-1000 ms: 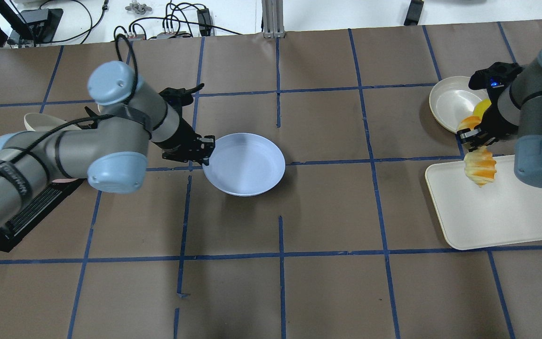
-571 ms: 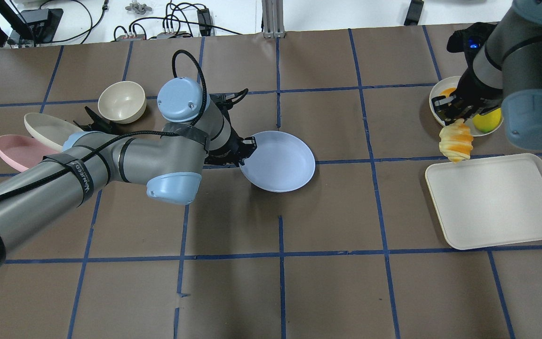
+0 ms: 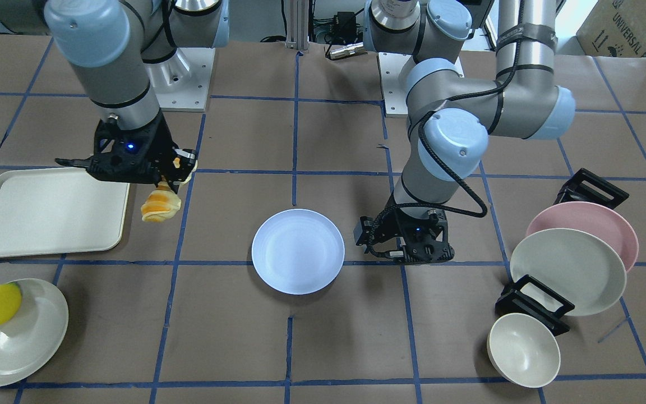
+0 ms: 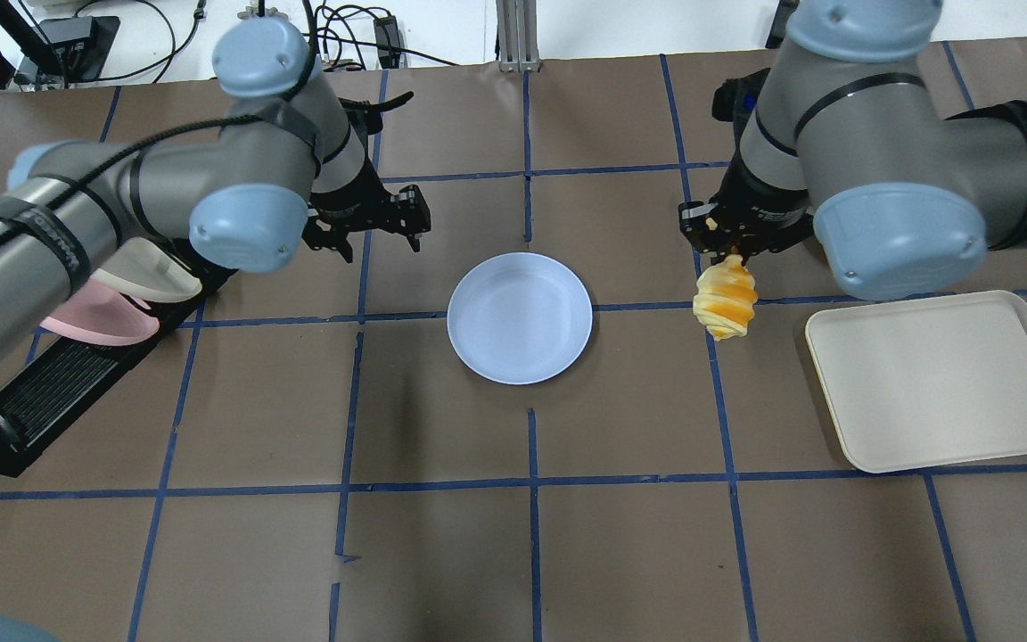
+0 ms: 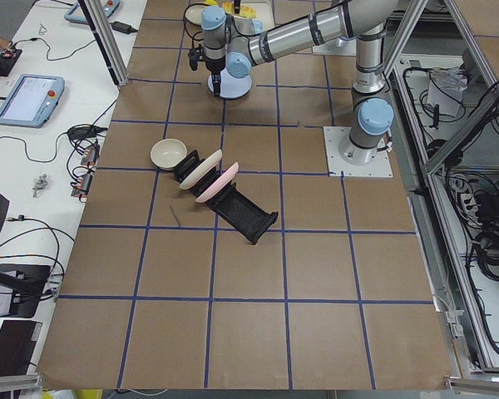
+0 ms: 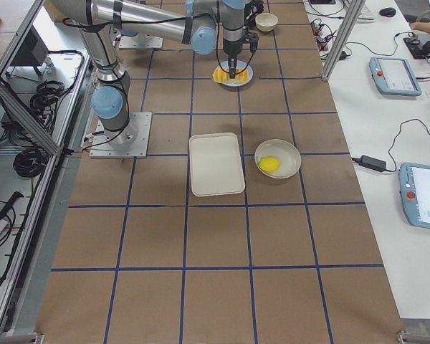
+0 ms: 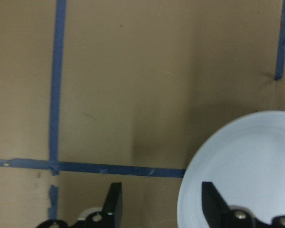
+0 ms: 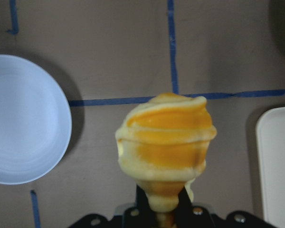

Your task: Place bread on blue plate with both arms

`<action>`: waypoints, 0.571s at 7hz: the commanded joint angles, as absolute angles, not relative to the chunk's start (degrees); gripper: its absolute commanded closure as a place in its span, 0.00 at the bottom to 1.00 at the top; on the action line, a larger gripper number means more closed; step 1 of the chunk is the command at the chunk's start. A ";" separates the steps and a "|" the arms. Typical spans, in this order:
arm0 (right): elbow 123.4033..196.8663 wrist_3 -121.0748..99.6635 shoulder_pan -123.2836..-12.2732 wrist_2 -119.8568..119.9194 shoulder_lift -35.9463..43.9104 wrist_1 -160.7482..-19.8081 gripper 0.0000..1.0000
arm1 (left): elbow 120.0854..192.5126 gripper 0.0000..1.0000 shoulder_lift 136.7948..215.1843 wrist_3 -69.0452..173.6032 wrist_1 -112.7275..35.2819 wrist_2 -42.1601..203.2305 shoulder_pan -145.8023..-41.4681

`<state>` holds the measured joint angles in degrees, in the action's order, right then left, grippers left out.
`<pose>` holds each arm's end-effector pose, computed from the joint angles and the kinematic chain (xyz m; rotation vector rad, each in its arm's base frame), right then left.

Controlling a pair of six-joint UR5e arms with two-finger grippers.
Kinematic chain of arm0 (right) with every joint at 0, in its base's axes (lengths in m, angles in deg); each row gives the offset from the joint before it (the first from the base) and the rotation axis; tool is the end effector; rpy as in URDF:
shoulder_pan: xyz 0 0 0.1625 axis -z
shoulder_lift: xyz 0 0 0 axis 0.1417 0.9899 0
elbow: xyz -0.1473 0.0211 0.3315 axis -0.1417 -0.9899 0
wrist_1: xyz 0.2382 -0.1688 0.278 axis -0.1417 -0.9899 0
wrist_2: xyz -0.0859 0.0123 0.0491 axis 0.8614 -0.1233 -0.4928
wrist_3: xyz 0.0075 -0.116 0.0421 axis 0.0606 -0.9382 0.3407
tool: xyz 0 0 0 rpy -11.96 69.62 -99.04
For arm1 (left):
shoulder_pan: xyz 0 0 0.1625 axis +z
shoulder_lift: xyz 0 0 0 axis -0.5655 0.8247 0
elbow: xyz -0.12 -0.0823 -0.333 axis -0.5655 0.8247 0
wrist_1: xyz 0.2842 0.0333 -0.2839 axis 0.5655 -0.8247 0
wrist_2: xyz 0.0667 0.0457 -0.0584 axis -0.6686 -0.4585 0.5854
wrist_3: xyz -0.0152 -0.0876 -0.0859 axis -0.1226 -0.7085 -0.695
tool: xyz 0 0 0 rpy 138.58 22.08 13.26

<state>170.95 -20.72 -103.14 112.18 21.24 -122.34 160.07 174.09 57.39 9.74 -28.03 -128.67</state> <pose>0.1771 -0.4737 0.2965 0.0402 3.1220 -0.0561 -0.1807 -0.5494 0.2397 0.1455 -3.0873 -0.0166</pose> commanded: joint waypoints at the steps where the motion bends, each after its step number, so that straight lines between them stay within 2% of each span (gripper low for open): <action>1: 169.89 -20.18 -108.68 107.18 17.86 -122.08 0.72 | 153.41 0.00 169.44 63.19 -3.79 -31.16 -125.25; 4: 163.15 -20.00 -113.79 107.69 10.84 -123.30 0.72 | 151.64 0.00 158.53 69.55 -21.35 -30.65 -108.49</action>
